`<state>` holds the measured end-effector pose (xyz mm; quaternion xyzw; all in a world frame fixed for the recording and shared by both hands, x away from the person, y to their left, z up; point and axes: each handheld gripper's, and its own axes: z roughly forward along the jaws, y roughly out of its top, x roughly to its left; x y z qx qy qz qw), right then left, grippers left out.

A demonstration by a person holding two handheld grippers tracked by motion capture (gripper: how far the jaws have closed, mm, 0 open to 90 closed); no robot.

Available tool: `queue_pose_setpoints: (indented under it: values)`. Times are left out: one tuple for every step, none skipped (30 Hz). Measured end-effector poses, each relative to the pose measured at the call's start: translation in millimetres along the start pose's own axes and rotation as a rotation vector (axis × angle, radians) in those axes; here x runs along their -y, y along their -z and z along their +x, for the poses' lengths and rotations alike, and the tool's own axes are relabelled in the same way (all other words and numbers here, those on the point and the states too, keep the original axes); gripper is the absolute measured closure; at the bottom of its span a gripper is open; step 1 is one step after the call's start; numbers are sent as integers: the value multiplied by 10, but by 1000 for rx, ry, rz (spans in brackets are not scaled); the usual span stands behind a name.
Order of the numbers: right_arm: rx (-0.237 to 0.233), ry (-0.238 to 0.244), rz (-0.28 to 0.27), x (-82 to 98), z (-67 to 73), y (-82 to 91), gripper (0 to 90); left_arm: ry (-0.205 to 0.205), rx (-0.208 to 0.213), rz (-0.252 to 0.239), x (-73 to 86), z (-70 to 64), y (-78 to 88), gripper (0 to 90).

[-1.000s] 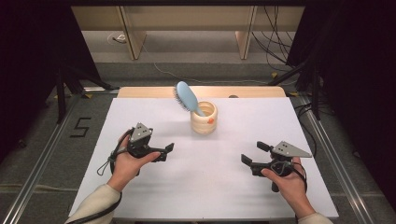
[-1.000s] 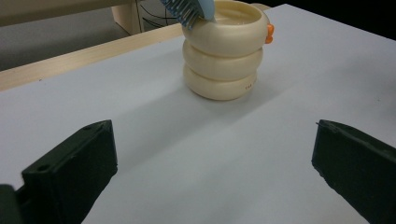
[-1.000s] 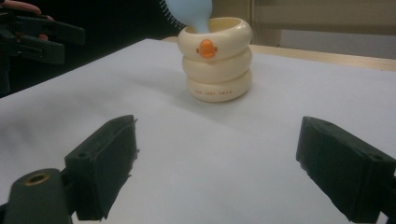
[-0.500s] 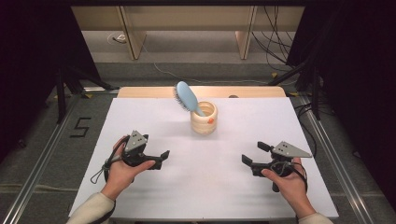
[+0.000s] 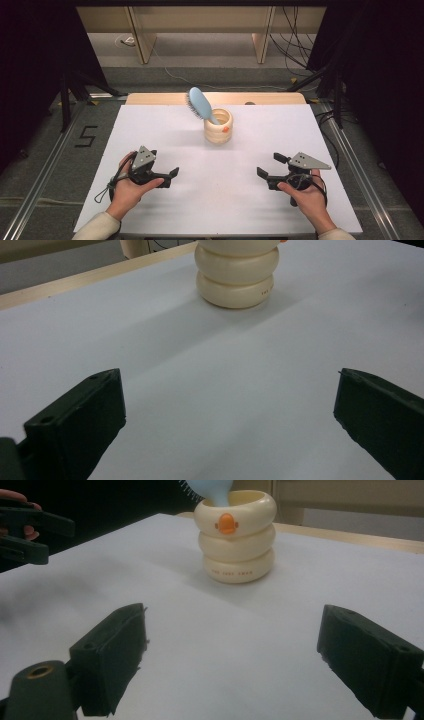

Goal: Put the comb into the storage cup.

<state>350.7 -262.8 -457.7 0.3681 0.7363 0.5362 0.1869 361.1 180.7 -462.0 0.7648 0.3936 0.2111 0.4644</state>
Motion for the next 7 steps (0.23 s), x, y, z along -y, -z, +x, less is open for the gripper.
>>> queue_pose_setpoints:
  values:
    - [-3,-3,1,0,9,-3,132,0,0,0,3,2,-6,0]
    - [-4,2,3,2,12,-7,132,-1,1,0,3,1,-8,0]
    - [-4,7,5,5,12,-11,132,-1,0,0,2,-2,-11,0]
    - [-5,7,6,9,11,-16,132,-1,1,-1,2,-4,-15,0]
    - [-5,4,8,12,11,-20,132,0,1,0,4,-7,-19,0]
    - [-5,3,9,16,11,-23,132,0,2,3,7,-7,-21,0]
    - [-5,4,10,17,11,-25,132,0,2,4,9,-7,-23,0]
